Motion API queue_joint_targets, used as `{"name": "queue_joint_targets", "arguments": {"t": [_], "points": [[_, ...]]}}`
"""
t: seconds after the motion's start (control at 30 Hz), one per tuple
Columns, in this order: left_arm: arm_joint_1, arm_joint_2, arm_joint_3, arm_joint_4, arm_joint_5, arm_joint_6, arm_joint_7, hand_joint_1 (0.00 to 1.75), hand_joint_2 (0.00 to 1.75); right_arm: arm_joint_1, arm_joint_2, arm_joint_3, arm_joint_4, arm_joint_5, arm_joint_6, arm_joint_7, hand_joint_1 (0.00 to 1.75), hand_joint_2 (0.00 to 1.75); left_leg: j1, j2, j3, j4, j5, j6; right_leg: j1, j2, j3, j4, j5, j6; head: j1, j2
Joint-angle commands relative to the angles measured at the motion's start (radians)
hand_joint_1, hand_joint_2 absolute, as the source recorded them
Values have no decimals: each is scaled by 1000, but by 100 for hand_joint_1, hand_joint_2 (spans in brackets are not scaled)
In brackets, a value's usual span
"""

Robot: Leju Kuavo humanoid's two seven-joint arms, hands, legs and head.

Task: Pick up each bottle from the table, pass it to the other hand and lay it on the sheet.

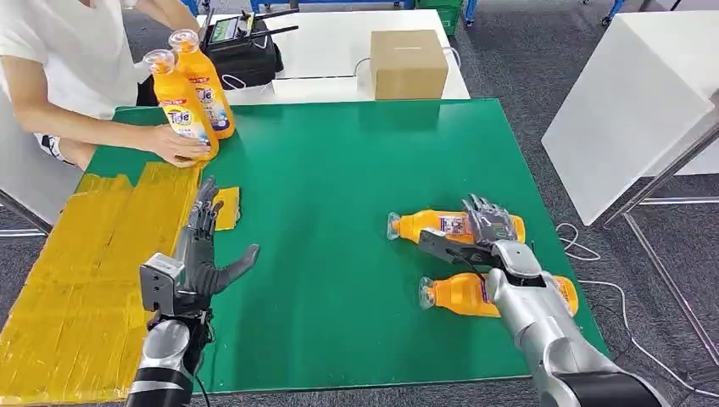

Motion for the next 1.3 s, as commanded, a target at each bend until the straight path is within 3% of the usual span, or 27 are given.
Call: {"name": "queue_joint_targets", "arguments": {"t": [0.03,0.17,0.2,0.23,0.27,1.3], "points": [[-50,-6,50,93,3,-3,7,0,175,-84,-5,35,130,74,25,62,0,175,0,1,4,0,-2,0,0,0,4,0,-1,-1,0,0],[-55,-7,56,96,3,-3,10,0,175,-117,-3,34,136,91,42,70,0,175,0,1,2,0,-1,0,0,0,2,0,-1,0,0,0],[-55,-8,58,97,3,-3,12,0,175,-120,-3,35,138,97,48,72,17,175,-1,1,2,0,-1,0,0,0,2,0,-1,0,0,0],[-54,-9,60,98,3,-3,12,0,175,-120,-1,31,139,99,47,71,138,175,0,2,4,0,-2,0,0,0,3,0,-1,-1,0,0],[-52,-9,61,99,3,-3,13,0,175,-114,1,26,137,97,43,69,161,175,0,0,2,0,0,0,0,0,2,0,-1,0,0,0],[-51,-8,62,100,3,-3,13,0,175,-109,1,26,137,98,39,69,161,175,0,1,6,0,-2,0,1,-1,5,0,-2,-1,0,0]]}}
